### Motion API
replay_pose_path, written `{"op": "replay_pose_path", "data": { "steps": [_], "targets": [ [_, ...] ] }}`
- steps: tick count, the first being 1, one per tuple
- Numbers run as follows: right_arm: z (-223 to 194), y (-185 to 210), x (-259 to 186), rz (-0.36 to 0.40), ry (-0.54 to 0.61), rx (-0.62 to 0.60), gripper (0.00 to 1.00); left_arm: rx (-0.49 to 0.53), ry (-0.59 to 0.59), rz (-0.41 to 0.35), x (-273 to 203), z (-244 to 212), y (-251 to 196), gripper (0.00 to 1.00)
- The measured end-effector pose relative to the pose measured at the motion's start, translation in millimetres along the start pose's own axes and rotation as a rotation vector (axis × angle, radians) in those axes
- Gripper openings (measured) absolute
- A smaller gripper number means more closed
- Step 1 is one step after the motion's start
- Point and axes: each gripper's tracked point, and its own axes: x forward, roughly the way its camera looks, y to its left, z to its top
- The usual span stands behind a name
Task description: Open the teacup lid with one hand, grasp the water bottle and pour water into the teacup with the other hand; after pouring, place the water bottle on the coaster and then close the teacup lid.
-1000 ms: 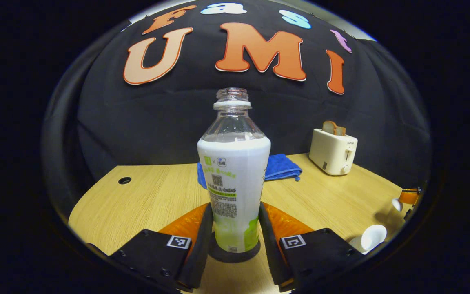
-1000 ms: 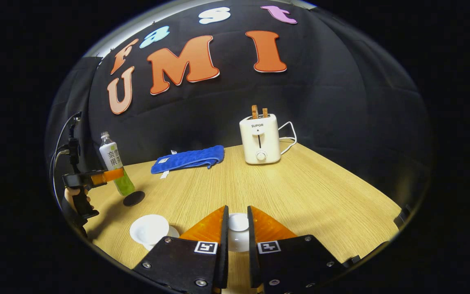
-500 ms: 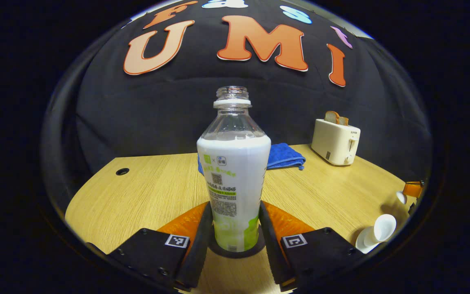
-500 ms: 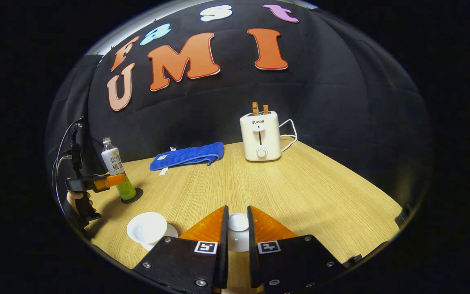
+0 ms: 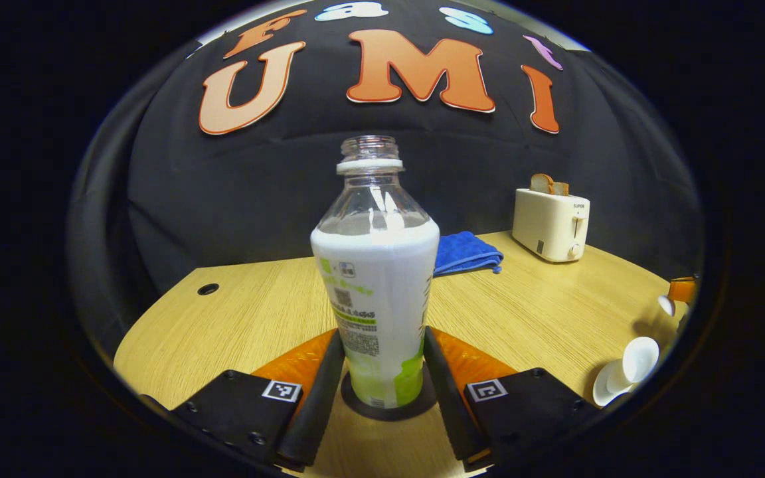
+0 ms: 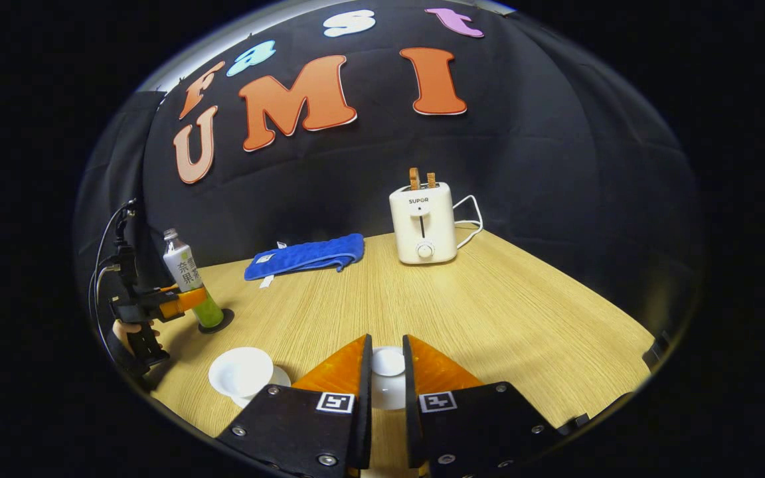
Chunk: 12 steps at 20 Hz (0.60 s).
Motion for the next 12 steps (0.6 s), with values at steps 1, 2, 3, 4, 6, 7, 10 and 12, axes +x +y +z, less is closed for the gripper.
{"op": "replay_pose_path", "data": {
  "steps": [1, 2, 3, 4, 6, 7, 10, 12],
  "targets": [
    [0, 0, -1, 0.0, -0.002, 0.0, 0.22, -0.002, 0.003, 0.005, -1, -1, 1, 0.75],
    [1, 1, 0, 0.001, -0.003, -0.001, 0.22, -0.005, 0.005, 0.006, -1, -1, 2, 0.79],
    [1, 2, 0, 0.002, -0.003, -0.002, 0.22, -0.009, 0.003, 0.004, -2, -2, 2, 0.81],
    [1, 3, -1, 0.003, -0.004, -0.003, 0.22, -0.017, 0.002, -0.001, -3, -1, 1, 0.86],
    [3, 6, -1, 0.007, -0.01, -0.006, 0.22, -0.024, 0.0, 0.005, -4, -2, 2, 0.96],
    [4, 8, -2, 0.01, -0.015, -0.011, 0.22, -0.021, -0.003, 0.012, -9, -3, 2, 0.98],
    [11, 21, -7, 0.031, -0.043, -0.018, 0.22, -0.013, -0.015, 0.023, -23, -4, 2, 1.0],
    [14, 35, -10, 0.062, -0.055, -0.005, 0.21, -0.033, -0.01, 0.021, -39, -9, 0, 1.0]
  ]
}}
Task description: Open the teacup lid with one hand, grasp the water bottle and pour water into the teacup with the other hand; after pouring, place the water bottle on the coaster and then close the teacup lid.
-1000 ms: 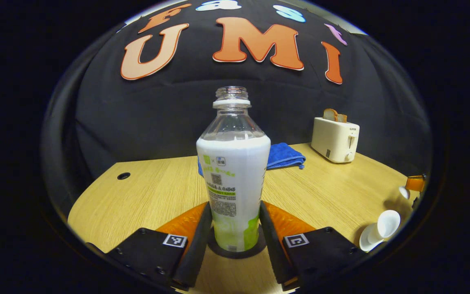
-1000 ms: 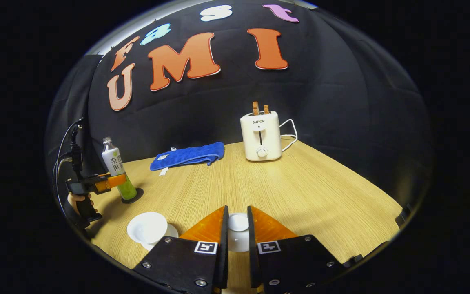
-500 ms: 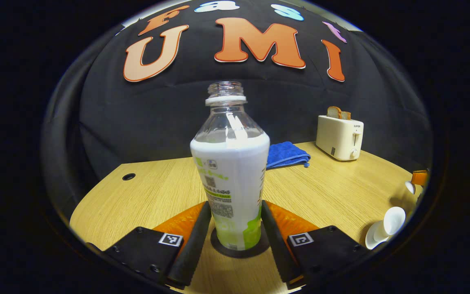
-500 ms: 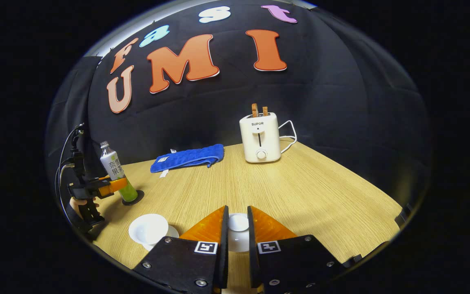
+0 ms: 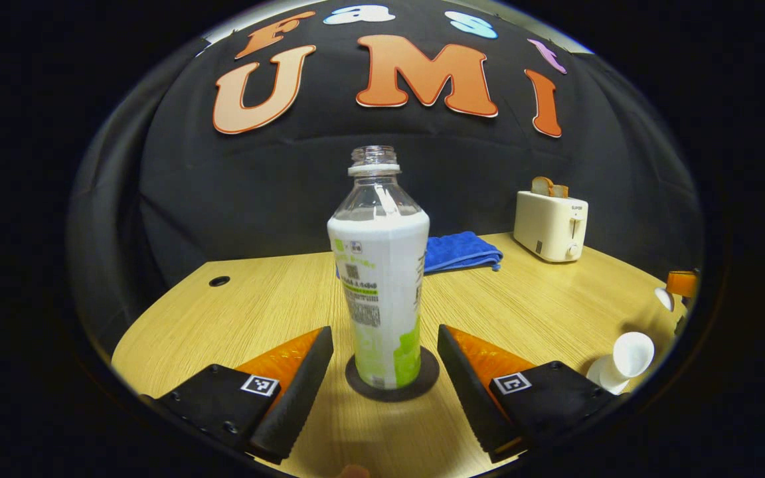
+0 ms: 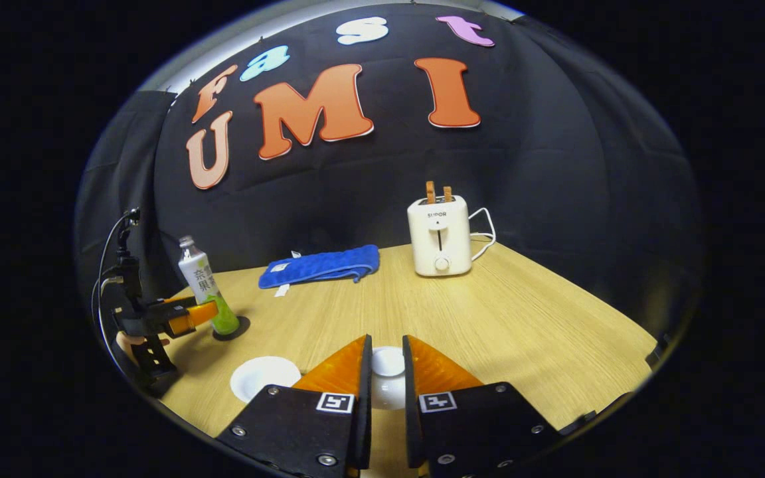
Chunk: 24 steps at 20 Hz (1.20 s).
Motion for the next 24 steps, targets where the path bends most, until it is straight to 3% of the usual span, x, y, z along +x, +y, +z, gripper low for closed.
{"op": "replay_pose_path", "data": {
  "steps": [3, 10, 15, 24],
  "targets": [
    [-4, 20, 1, 0.031, 0.004, -0.015, 0.22, -0.031, -0.016, -0.019, -29, -6, -5, 1.0],
    [-16, 78, 6, 0.118, 0.015, -0.048, 0.22, -0.01, -0.093, 0.072, -89, -3, 26, 1.0],
    [-35, 112, 11, 0.162, 0.048, -0.106, 0.22, -0.01, -0.129, 0.114, -107, 2, 45, 1.0],
    [-46, 117, 16, 0.164, 0.077, -0.117, 0.27, -0.02, -0.115, 0.124, -110, -5, 54, 1.0]
  ]
}}
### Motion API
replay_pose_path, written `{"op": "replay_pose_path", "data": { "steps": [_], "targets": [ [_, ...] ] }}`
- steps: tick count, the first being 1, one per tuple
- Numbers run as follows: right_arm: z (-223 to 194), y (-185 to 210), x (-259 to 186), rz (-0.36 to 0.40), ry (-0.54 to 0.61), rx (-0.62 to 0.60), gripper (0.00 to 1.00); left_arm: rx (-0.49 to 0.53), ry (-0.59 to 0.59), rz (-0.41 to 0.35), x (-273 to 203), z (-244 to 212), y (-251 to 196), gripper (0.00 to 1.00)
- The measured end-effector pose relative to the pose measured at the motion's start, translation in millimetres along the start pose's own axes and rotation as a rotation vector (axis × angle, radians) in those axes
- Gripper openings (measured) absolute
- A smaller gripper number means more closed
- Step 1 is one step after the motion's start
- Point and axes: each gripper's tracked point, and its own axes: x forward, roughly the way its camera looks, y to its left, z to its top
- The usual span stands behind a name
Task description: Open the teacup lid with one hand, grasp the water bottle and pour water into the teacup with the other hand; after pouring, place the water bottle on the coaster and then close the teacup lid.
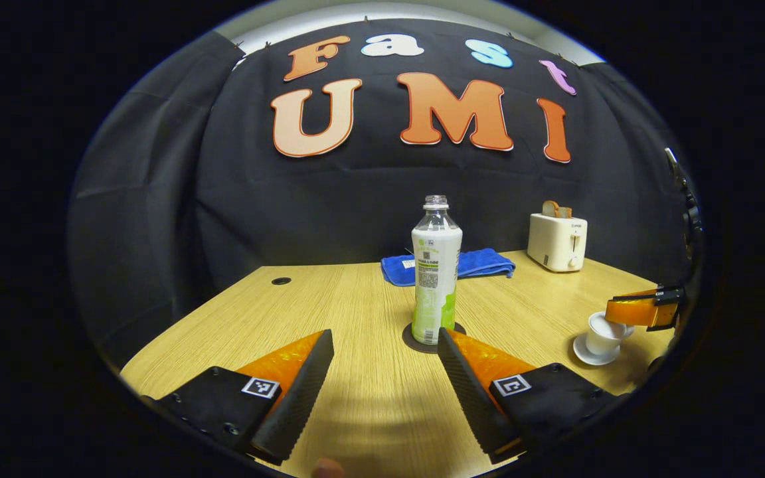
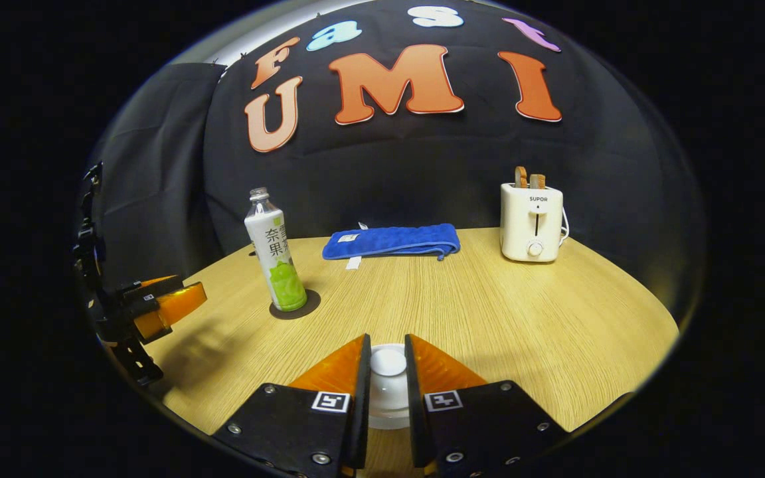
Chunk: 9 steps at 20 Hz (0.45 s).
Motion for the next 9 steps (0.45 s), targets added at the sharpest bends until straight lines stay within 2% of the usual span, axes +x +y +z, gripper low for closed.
{"op": "replay_pose_path", "data": {
  "steps": [1, 2, 4, 6, 9],
  "targets": [
    [0, 0, -1, 0.001, -0.005, 0.002, 0.22, 0.0, -0.004, 0.0, -1, 1, 0, 1.0],
    [4, -2, -3, -0.005, -0.013, 0.001, 0.31, 0.003, -0.008, 0.004, -1, 2, 0, 1.0],
    [12, -6, -9, -0.015, -0.033, -0.006, 0.4, 0.014, -0.02, 0.016, -3, 6, 3, 1.0],
    [19, -9, -16, -0.028, -0.05, -0.014, 0.6, 0.016, -0.035, 0.021, -6, 11, 2, 1.0],
    [34, -16, -32, -0.053, -0.088, -0.027, 0.72, 0.013, -0.048, 0.017, -10, 15, 0, 1.0]
  ]
}}
